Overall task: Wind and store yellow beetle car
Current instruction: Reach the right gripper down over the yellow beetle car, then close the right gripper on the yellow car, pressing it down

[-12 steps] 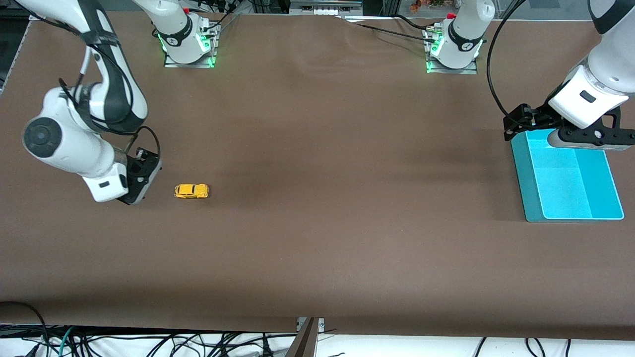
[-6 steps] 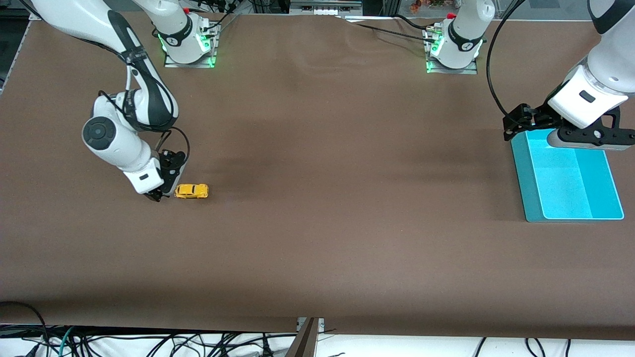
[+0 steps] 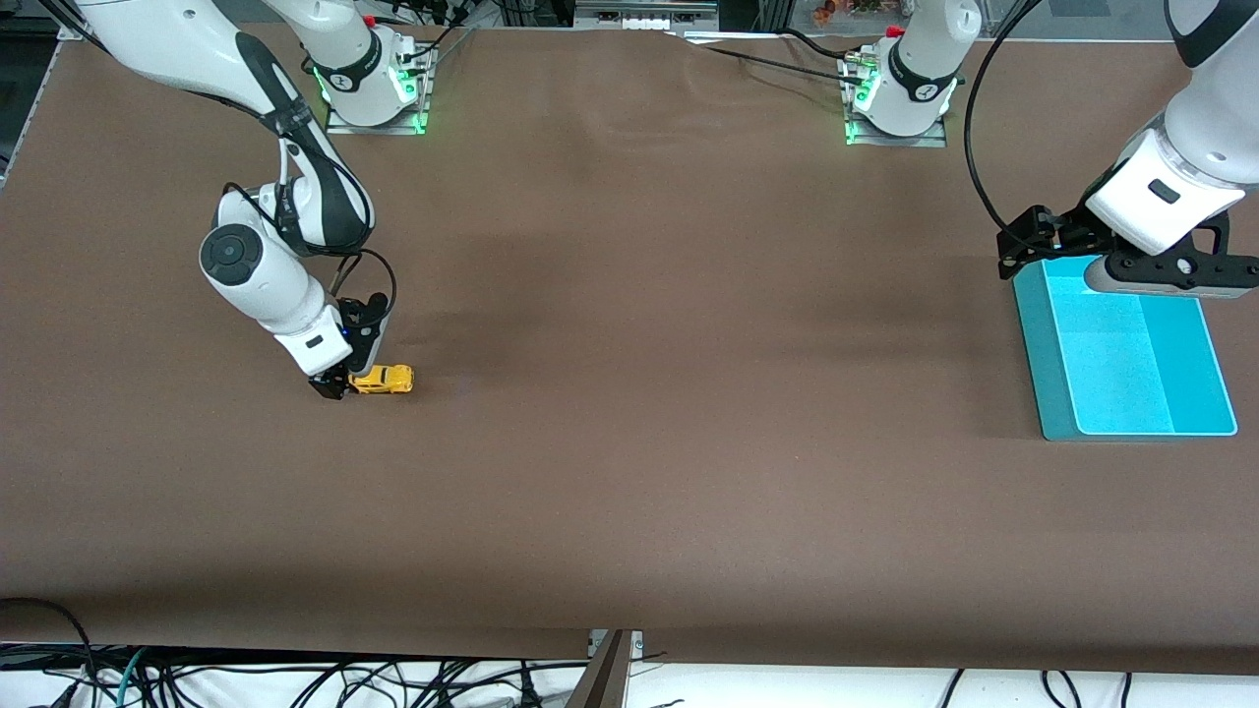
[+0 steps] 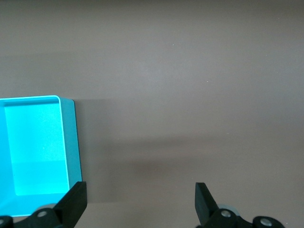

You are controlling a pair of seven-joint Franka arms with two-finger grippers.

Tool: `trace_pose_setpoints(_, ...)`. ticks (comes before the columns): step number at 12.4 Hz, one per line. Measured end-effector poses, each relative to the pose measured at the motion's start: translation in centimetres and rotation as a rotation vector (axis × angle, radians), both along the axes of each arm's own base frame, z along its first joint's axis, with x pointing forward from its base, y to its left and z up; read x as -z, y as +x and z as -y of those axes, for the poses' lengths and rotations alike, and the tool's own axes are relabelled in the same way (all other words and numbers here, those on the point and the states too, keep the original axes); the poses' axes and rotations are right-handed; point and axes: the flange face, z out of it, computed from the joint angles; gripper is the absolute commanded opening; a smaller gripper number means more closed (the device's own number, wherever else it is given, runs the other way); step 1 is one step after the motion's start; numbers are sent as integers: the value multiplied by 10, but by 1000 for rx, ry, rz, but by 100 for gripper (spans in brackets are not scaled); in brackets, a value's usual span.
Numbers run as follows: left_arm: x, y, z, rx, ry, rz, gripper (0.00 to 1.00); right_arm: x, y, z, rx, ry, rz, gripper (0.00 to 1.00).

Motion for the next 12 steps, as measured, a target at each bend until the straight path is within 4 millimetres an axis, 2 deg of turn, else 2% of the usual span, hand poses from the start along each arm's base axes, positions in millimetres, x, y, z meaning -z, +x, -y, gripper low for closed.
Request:
trace_pose_setpoints(3,0,0,2,3,0,0,100,6,2,-1,-16,4,18,98)
trace_pose_setpoints(4,0,-1,4,8,0,0,100,12,2,-2,-17,8,21,93)
trace_pose_setpoints(7,0,-1,9,15,0,0,100,29,2,-3,-18,18,22,65)
trace_pose_setpoints(11,0,-1,8,15,0,0,100,30,4,-6,-22,22,24,20)
trace_pose_setpoints(12,0,-1,8,15,0,0,100,29,4,-6,-23,22,27,15)
